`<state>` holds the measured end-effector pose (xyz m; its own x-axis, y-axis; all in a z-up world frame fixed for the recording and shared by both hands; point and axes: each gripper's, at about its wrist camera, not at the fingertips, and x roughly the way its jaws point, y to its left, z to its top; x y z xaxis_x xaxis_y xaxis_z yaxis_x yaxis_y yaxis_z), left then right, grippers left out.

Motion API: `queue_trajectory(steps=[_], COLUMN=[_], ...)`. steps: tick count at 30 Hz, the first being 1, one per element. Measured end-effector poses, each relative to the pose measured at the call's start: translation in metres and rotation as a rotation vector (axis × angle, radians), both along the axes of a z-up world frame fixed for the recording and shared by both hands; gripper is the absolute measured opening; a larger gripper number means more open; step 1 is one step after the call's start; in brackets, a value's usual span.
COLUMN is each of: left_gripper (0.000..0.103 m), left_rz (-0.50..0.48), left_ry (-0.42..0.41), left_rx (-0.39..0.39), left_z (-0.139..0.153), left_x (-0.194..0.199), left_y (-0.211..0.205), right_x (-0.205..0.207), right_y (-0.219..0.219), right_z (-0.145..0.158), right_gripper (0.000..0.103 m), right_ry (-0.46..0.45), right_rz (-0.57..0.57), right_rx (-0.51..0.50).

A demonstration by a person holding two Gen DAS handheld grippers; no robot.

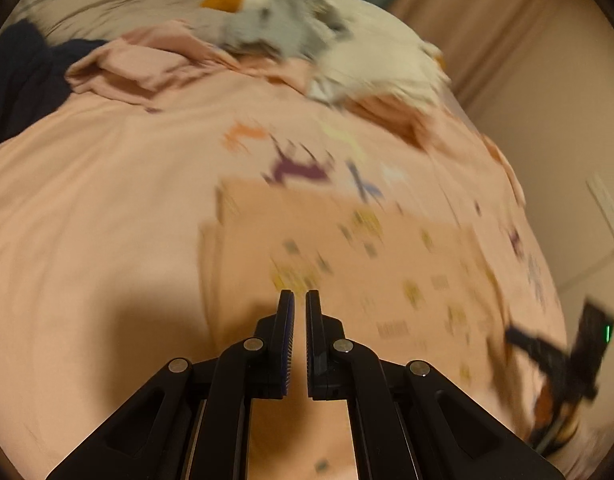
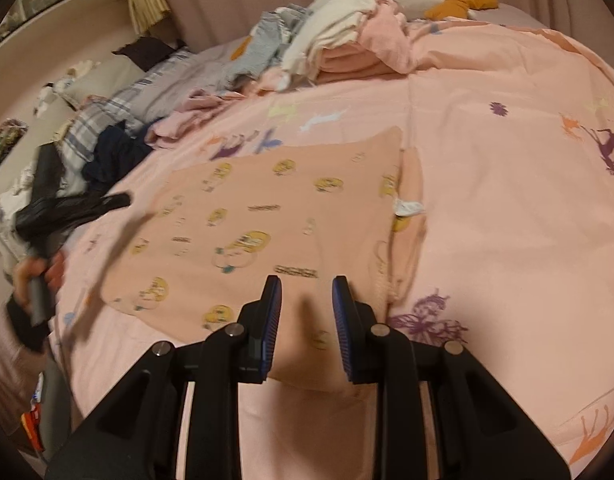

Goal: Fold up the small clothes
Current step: 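Release the folded hem and raise both tools above the shirt, then grasp the folded shirt edge with the left tool and lift it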

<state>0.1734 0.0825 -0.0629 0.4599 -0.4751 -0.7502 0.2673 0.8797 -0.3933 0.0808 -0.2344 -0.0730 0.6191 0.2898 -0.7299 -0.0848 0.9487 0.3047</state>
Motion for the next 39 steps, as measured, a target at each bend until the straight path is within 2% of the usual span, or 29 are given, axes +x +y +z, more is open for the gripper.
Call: queue_trajectory(steps=[5, 9, 12, 16, 17, 18, 19, 20, 21, 26, 35, 39], left_gripper=[0.0, 0.0, 0.0, 0.001, 0.006, 0.025, 0.053, 0.064, 0.069, 0.069, 0.069, 0.069], left_rz=[-0.066, -0.04, 0.001, 0.061, 0.079, 0.099, 0.117, 0.146, 0.169, 0.179, 0.114, 0.128], left_ry=[0.021, 0.048, 0.059, 0.061, 0.068, 0.075, 0.079, 0.082, 0.08, 0.113, 0.265, 0.283], left_rx=[0.083, 0.052, 0.045, 0.015, 0.013, 0.006, -0.001, -0.014, -0.03, -0.103, -0.375, -0.453], left_z=[-0.028, -0.032, -0.029, -0.022, -0.023, -0.023, -0.024, -0.025, -0.025, -0.027, -0.051, -0.056], left_x=[-0.038, -0.051, -0.062, -0.074, -0.075, -0.074, -0.074, -0.072, -0.072, -0.054, 0.006, 0.029], left_y=[-0.014, -0.002, 0.01, 0.029, 0.033, 0.038, 0.041, 0.047, 0.051, 0.058, 0.047, 0.045], right_x=[-0.009, -0.02, -0.03, -0.048, -0.052, -0.055, -0.056, -0.058, -0.059, -0.059, -0.037, -0.024], right_y=[-0.011, -0.016, -0.021, -0.022, -0.022, -0.022, -0.02, -0.02, -0.02, -0.011, 0.012, 0.027], right_z=[-0.016, -0.027, -0.025, -0.011, -0.008, -0.005, -0.004, -0.001, 0.001, 0.011, 0.011, 0.007], right_gripper=[0.024, 0.025, 0.026, 0.039, 0.041, 0.041, 0.043, 0.045, 0.046, 0.049, 0.05, 0.05], right_ry=[0.071, 0.118, 0.12, 0.081, 0.07, 0.061, 0.056, 0.05, 0.044, 0.016, 0.012, 0.021], right_rz=[-0.057, -0.077, -0.086, -0.086, -0.087, -0.087, -0.088, -0.09, -0.089, -0.073, -0.014, 0.022], right_rx=[-0.081, -0.114, -0.086, -0.063, -0.06, -0.054, -0.048, -0.04, -0.033, -0.006, 0.087, 0.089])
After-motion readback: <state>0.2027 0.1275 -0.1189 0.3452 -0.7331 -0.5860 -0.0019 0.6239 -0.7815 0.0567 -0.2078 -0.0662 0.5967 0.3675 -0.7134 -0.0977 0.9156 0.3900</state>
